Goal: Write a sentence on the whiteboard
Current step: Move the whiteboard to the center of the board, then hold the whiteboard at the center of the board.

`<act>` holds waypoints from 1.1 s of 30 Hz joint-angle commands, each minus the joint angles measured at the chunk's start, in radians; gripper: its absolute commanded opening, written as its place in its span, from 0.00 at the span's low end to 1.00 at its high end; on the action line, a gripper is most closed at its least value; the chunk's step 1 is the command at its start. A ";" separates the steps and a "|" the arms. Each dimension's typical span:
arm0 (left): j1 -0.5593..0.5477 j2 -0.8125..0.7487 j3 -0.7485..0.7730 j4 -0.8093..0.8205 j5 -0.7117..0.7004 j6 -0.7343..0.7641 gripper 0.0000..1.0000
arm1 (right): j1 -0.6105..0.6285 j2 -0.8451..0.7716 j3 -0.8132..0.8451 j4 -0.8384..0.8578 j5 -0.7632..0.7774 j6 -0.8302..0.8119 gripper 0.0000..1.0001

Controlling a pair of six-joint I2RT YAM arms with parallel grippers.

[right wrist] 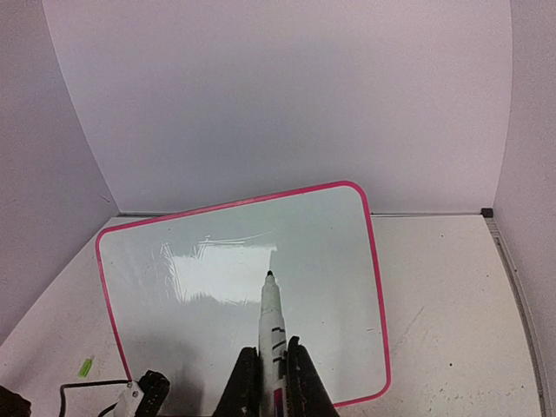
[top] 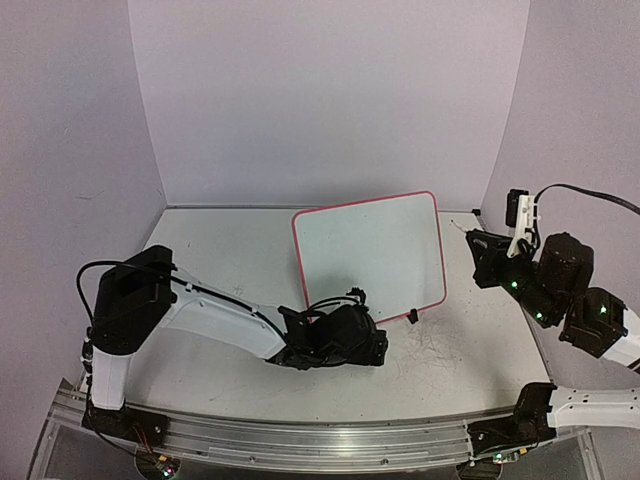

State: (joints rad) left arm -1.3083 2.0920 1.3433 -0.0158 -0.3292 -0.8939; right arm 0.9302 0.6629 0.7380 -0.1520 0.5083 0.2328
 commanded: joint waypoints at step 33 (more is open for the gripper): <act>0.359 -0.845 -0.619 0.311 0.177 0.214 1.00 | 0.005 0.105 0.025 0.084 -0.038 -0.093 0.00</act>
State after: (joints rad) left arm -1.0397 1.3075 0.7696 0.1803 -0.2874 -0.7055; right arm 0.9306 0.7475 0.7383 -0.1230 0.5022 0.1749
